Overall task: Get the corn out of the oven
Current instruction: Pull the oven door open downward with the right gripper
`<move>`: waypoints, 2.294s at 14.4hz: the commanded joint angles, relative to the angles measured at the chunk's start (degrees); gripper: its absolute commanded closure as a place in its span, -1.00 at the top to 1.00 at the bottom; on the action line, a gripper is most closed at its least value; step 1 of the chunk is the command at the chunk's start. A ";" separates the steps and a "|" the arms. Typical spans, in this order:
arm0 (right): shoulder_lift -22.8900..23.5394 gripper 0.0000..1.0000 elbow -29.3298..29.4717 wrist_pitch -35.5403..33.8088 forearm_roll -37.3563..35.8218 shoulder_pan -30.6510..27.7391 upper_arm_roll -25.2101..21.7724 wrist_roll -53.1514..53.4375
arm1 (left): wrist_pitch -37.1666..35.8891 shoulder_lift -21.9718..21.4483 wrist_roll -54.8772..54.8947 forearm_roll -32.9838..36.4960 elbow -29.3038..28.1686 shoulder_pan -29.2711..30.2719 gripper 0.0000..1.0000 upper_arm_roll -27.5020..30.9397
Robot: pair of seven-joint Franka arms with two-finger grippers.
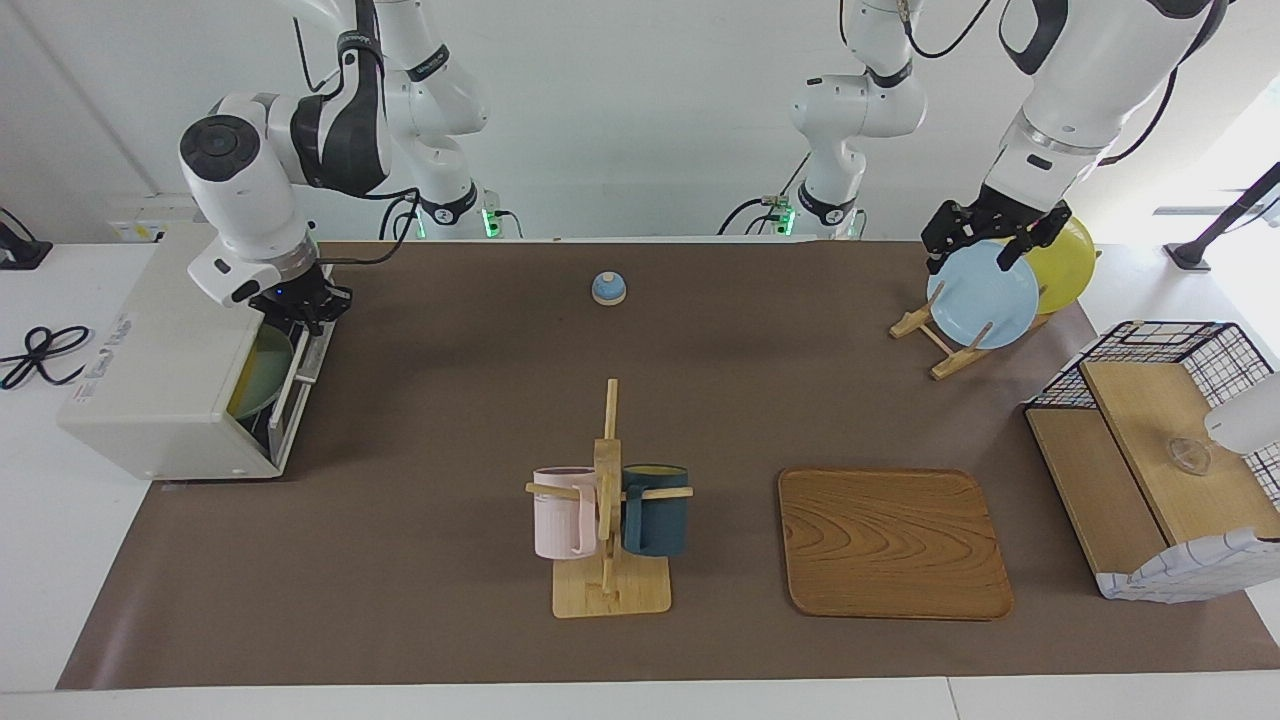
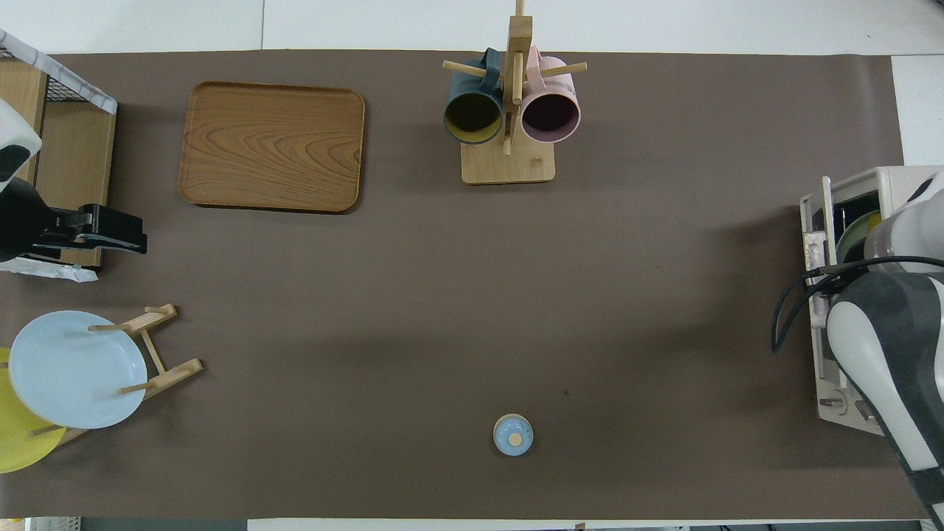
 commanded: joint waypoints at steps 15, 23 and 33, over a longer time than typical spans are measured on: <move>7.42 -1.00 -6.64 18.65 0.55 1.83 -0.24 2.33 | -0.65 -0.23 0.21 0.64 0.02 0.53 1.00 -0.43; 9.44 -1.00 -8.23 21.65 0.64 5.87 -0.07 7.43 | -0.65 -0.23 0.21 0.64 0.02 0.53 1.00 -0.35; 12.69 -1.00 -8.32 23.76 4.24 6.22 0.02 7.96 | -0.65 -0.23 0.21 0.64 0.02 0.53 1.00 -0.35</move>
